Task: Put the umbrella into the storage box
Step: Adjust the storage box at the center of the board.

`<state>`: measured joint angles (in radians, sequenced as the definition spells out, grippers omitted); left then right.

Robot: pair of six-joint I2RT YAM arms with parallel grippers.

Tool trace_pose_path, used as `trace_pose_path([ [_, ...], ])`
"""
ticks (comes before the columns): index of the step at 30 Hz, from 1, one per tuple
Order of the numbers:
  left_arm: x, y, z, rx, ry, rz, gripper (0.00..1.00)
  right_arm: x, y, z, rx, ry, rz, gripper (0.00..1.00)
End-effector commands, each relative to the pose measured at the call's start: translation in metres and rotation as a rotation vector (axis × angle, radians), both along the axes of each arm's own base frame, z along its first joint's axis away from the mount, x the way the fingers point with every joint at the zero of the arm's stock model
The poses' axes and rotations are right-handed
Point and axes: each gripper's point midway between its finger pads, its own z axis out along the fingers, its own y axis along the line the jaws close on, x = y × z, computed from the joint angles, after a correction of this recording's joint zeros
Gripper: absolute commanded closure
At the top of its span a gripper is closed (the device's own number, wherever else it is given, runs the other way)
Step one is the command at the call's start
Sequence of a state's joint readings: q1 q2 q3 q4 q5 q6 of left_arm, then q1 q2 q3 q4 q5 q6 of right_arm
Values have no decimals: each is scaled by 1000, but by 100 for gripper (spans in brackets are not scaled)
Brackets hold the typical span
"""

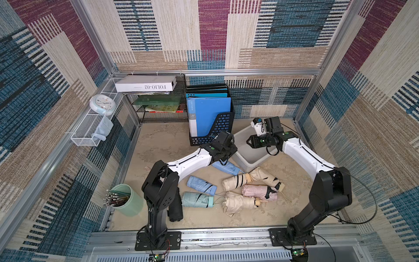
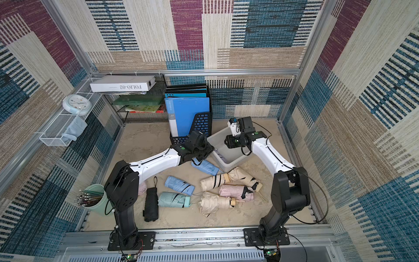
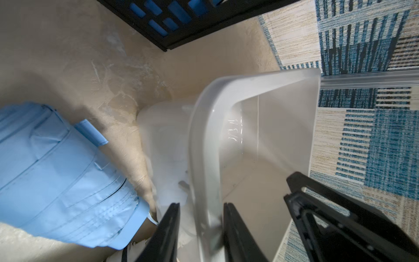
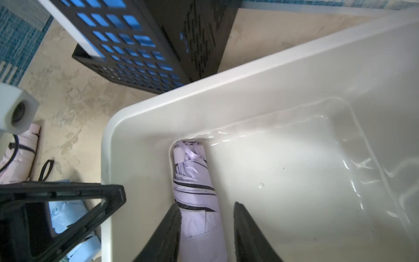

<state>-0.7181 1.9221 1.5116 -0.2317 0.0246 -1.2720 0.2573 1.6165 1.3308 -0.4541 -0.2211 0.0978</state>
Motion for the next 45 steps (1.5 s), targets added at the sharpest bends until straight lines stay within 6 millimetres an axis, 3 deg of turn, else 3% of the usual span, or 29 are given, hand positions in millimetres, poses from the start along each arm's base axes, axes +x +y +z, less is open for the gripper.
trace_pose_path([
  [1,-2,13,-12,94,30,-16,73,9,-23,18,12,-68,-177,57],
  [7,3,23,-10,186,37,-90,84,-3,-32,37,40,-117,-233,57],
  [14,-4,36,-10,282,44,-172,86,-15,-37,49,63,-145,-260,57],
  [16,-5,36,-9,280,42,-189,80,-17,-37,53,71,-159,-255,57],
  [20,-2,31,6,252,-15,-210,49,-20,-33,64,91,-196,-221,54],
  [27,-7,43,54,237,-133,-190,26,-22,-18,81,164,-212,-161,49],
  [32,-42,85,71,258,-150,-121,24,-29,7,102,205,-254,-84,47],
  [37,-86,139,64,317,-128,-47,23,-46,48,118,189,-302,47,44],
  [45,-151,209,32,322,-64,63,23,-114,136,98,114,-323,368,37],
])
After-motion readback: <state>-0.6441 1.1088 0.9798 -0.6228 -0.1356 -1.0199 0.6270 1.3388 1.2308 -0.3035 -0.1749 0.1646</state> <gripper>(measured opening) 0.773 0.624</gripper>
